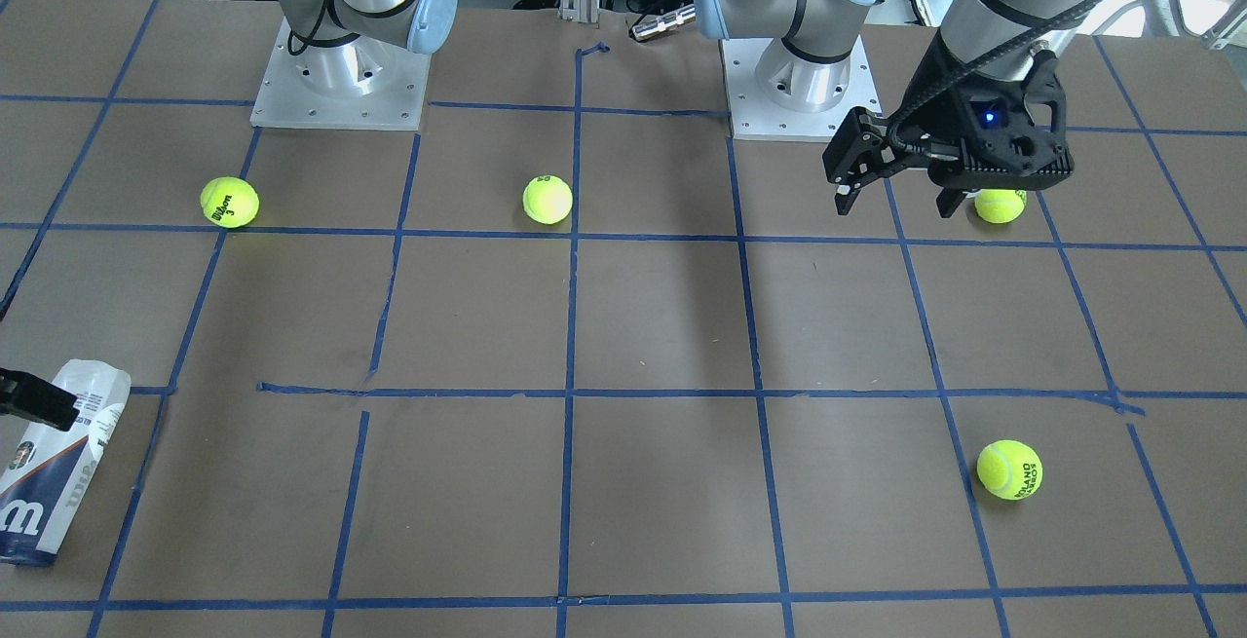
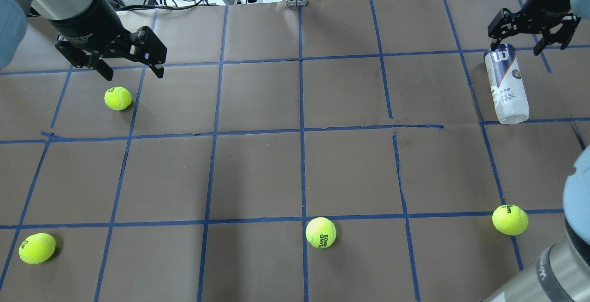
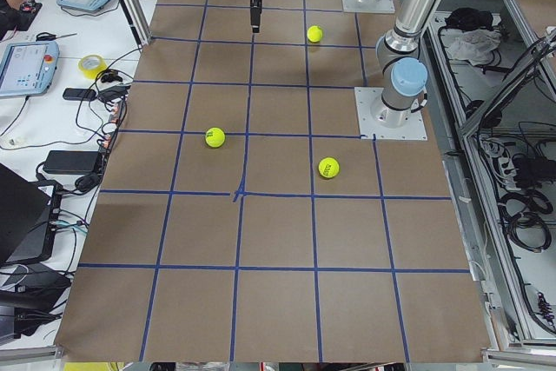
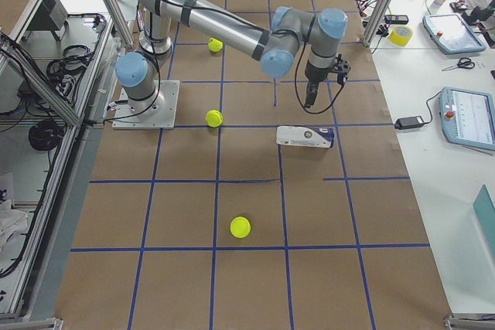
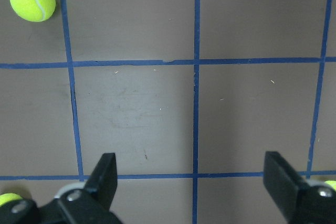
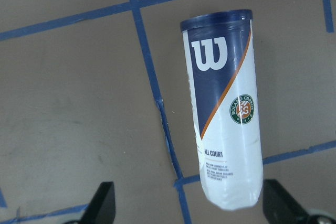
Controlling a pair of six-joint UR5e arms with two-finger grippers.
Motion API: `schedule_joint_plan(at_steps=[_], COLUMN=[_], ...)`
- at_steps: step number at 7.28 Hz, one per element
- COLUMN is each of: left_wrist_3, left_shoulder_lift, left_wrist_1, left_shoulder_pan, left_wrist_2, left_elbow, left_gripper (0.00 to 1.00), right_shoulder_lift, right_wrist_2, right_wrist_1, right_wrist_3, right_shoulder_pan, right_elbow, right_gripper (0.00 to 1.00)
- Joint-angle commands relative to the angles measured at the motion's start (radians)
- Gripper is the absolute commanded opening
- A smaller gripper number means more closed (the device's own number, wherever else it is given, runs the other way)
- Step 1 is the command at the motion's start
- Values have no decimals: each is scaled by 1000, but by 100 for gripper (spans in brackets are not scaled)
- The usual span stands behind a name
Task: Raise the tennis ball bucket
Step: 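Move the right gripper down around the upright Wilson tennis ball can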
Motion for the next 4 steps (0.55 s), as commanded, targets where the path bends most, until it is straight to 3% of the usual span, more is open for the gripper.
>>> schedule_joint_plan(at_steps=[1,4], left_wrist_3=[-4,-4], left_shoulder_lift=[-1,-1], left_wrist_1=[0,0], left_shoulder_pan=[0,0], left_wrist_2=[4,4], left_elbow=[0,0], left_gripper=[100,100], right_shoulder_lift=[117,177], right_wrist_2=[-14,-42], right_wrist_1=[-137,-157], right_wrist_3=[-54,-91], right_shoulder_pan=[-35,-35], right_elbow=[10,12], right_gripper=[100,100])
